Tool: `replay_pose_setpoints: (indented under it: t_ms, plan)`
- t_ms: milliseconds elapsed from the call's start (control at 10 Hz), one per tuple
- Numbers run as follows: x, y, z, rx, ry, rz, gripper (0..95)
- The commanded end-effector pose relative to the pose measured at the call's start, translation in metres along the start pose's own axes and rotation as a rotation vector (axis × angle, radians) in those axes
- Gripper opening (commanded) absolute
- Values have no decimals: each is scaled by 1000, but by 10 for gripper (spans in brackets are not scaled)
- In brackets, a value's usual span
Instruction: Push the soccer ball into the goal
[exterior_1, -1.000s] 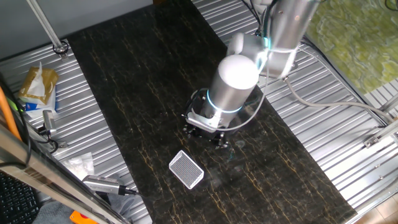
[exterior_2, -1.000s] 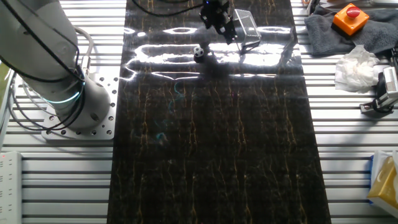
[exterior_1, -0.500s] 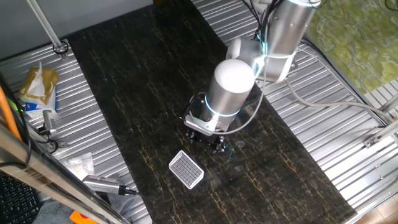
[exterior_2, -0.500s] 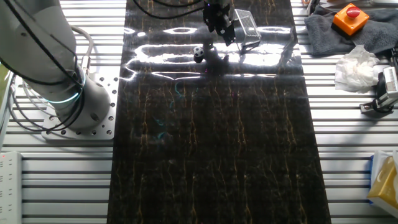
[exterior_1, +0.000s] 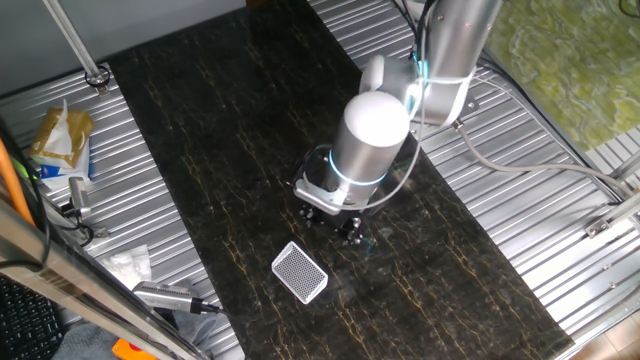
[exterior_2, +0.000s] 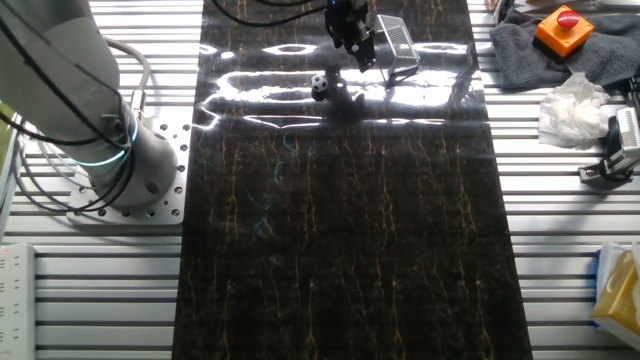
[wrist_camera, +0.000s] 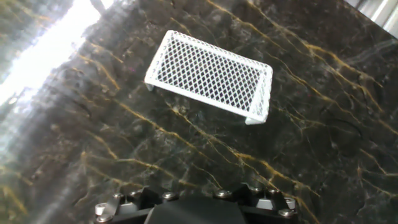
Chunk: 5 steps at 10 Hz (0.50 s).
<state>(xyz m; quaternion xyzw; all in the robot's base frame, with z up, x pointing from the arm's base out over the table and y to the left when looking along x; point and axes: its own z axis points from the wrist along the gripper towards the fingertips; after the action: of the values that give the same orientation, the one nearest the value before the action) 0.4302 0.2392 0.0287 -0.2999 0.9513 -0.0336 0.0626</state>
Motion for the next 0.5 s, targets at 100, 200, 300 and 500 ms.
replay_pose_setpoints:
  t_ms: [100,200,300,500]
  plan:
    - [-1,-2,-4,-2,5,14,760]
    - [-2,-3,-5,-2,7,25,760]
    - [-3,-4,-5,-3,8,32,760]
    - [-4,-6,-5,-5,10,51,760]
